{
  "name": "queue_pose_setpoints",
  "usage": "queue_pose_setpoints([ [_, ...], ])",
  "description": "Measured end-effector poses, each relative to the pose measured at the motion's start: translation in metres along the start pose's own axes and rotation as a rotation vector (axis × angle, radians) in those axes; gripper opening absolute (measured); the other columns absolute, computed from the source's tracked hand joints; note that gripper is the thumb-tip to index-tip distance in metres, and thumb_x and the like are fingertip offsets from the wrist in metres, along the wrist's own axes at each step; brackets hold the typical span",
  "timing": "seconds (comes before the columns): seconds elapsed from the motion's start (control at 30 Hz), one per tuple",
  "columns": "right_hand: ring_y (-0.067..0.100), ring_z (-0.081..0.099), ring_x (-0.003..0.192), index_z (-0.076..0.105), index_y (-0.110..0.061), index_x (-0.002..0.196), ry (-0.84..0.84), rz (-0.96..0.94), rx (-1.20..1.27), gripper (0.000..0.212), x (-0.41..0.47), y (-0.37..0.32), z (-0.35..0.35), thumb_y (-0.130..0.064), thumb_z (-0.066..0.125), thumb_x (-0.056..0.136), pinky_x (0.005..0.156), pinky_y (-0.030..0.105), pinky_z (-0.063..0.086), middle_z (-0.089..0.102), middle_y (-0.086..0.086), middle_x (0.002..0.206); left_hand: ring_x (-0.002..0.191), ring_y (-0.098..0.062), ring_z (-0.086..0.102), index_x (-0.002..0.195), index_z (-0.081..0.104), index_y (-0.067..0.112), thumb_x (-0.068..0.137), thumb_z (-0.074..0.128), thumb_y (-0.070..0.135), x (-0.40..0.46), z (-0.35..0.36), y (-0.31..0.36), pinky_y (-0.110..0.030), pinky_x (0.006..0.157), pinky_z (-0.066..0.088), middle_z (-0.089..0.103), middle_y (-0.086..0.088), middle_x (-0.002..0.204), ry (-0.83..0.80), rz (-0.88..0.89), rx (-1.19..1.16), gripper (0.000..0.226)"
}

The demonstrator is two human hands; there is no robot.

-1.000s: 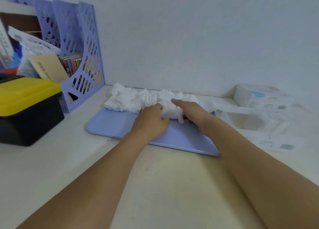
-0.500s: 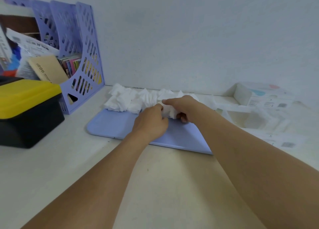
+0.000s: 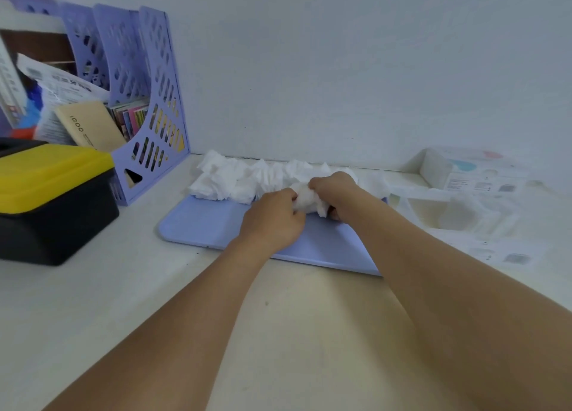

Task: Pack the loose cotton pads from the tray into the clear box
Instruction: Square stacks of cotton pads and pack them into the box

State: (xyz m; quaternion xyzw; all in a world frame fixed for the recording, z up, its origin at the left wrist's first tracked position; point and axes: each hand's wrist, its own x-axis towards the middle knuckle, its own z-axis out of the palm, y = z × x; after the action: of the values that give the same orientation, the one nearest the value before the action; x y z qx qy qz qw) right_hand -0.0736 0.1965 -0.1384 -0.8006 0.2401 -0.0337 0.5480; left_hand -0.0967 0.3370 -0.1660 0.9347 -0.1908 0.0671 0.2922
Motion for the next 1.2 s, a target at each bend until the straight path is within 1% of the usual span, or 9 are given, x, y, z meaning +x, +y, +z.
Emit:
queue_pose_setpoints([
  [0.27, 0.024, 0.048, 0.059, 0.048, -0.011, 0.065, 0.268, -0.314, -0.047, 0.037, -0.024, 0.009, -0.058, -0.032, 0.060, 0.094, 0.057, 0.029, 0.034, 0.049, 0.004, 0.062, 0.105, -0.024, 0.062, 0.131, 0.058, 0.021, 0.100, 0.048, 0.034, 0.005, 0.004, -0.001, -0.037, 0.087, 0.052, 0.068, 0.000, 0.109, 0.014, -0.029, -0.060, 0.036],
  [0.4, 0.021, 0.041, 0.060, 0.051, -0.011, 0.072, -0.004, -0.341, 0.155, 0.034, -0.052, 0.012, -0.072, -0.031, 0.064, 0.096, 0.059, 0.033, 0.034, 0.045, 0.008, 0.065, 0.070, -0.017, 0.060, 0.098, 0.065, 0.019, 0.098, 0.055, 0.050, 0.002, -0.008, 0.030, -0.027, 0.054, 0.047, 0.064, 0.000, 0.082, 0.110, -0.172, -0.767, 0.032],
  [0.53, 0.010, 0.037, 0.049, 0.042, -0.018, 0.062, -0.078, -0.514, -0.063, 0.044, -0.064, 0.025, -0.069, -0.027, 0.062, 0.100, 0.050, 0.023, 0.030, 0.041, -0.008, 0.054, 0.095, -0.019, 0.073, 0.115, 0.067, 0.016, 0.094, 0.064, 0.044, -0.008, 0.000, 0.054, -0.037, 0.070, 0.061, 0.074, -0.004, 0.105, -0.150, -0.274, -1.270, 0.034],
  [0.7, 0.013, 0.062, 0.069, 0.064, -0.015, 0.097, -0.192, -0.498, -0.127, 0.017, -0.057, 0.032, -0.074, -0.023, 0.076, 0.090, 0.062, 0.026, 0.052, 0.066, 0.006, 0.082, 0.113, -0.026, 0.069, 0.129, 0.060, 0.012, 0.100, 0.061, 0.025, -0.008, 0.013, 0.041, -0.040, 0.078, 0.061, 0.070, -0.009, 0.124, -0.119, -0.225, -1.375, 0.033],
  [0.8, 0.016, 0.065, 0.078, 0.062, -0.014, 0.124, -0.193, -0.475, -0.073, 0.044, -0.052, 0.030, -0.089, -0.004, 0.078, 0.085, 0.065, 0.022, 0.055, 0.067, 0.006, 0.103, 0.113, -0.024, 0.067, 0.131, 0.059, 0.014, 0.098, 0.064, 0.026, -0.007, 0.007, 0.040, -0.033, 0.070, 0.061, 0.069, -0.006, 0.126, -0.077, -0.295, -1.399, 0.036],
  [0.9, 0.023, 0.064, 0.089, 0.055, -0.021, 0.132, 0.055, -0.584, -0.135, 0.063, -0.048, 0.029, -0.102, -0.001, 0.081, 0.077, 0.073, 0.037, 0.060, 0.062, 0.003, 0.112, 0.115, -0.023, 0.065, 0.131, 0.059, 0.016, 0.094, 0.069, 0.022, -0.006, 0.007, 0.039, -0.033, 0.072, 0.062, 0.067, -0.004, 0.126, -0.073, -0.311, -1.393, 0.039],
  [1.03, 0.018, 0.069, 0.079, 0.059, -0.015, 0.122, 0.105, -0.608, 0.183, 0.057, -0.056, 0.021, -0.118, 0.001, 0.086, 0.073, 0.067, 0.029, 0.061, 0.071, 0.006, 0.095, 0.114, -0.022, 0.066, 0.126, 0.063, 0.016, 0.090, 0.073, 0.020, -0.004, 0.009, 0.036, -0.034, 0.083, 0.058, 0.071, -0.002, 0.122, -0.094, -0.293, -1.302, 0.037],
  [1.13, 0.022, 0.071, 0.089, 0.068, -0.010, 0.105, -0.155, -0.528, 0.410, 0.029, -0.060, 0.019, -0.130, -0.001, 0.079, 0.079, 0.079, 0.039, 0.062, 0.071, 0.007, 0.094, 0.112, -0.022, 0.067, 0.124, 0.064, 0.018, 0.089, 0.075, 0.023, -0.003, 0.011, 0.037, -0.038, 0.088, 0.055, 0.072, -0.001, 0.120, -0.122, -0.285, -1.237, 0.037],
  [1.2, 0.022, 0.071, 0.091, 0.071, -0.010, 0.102, -0.338, -0.468, 0.396, 0.023, -0.061, 0.023, -0.133, -0.014, 0.075, 0.080, 0.080, 0.039, 0.062, 0.073, 0.007, 0.097, 0.105, -0.021, 0.069, 0.124, 0.065, 0.017, 0.088, 0.075, 0.026, -0.003, 0.012, 0.039, -0.032, 0.072, 0.053, 0.074, -0.002, 0.117, -0.163, -0.266, -1.182, 0.037],
])
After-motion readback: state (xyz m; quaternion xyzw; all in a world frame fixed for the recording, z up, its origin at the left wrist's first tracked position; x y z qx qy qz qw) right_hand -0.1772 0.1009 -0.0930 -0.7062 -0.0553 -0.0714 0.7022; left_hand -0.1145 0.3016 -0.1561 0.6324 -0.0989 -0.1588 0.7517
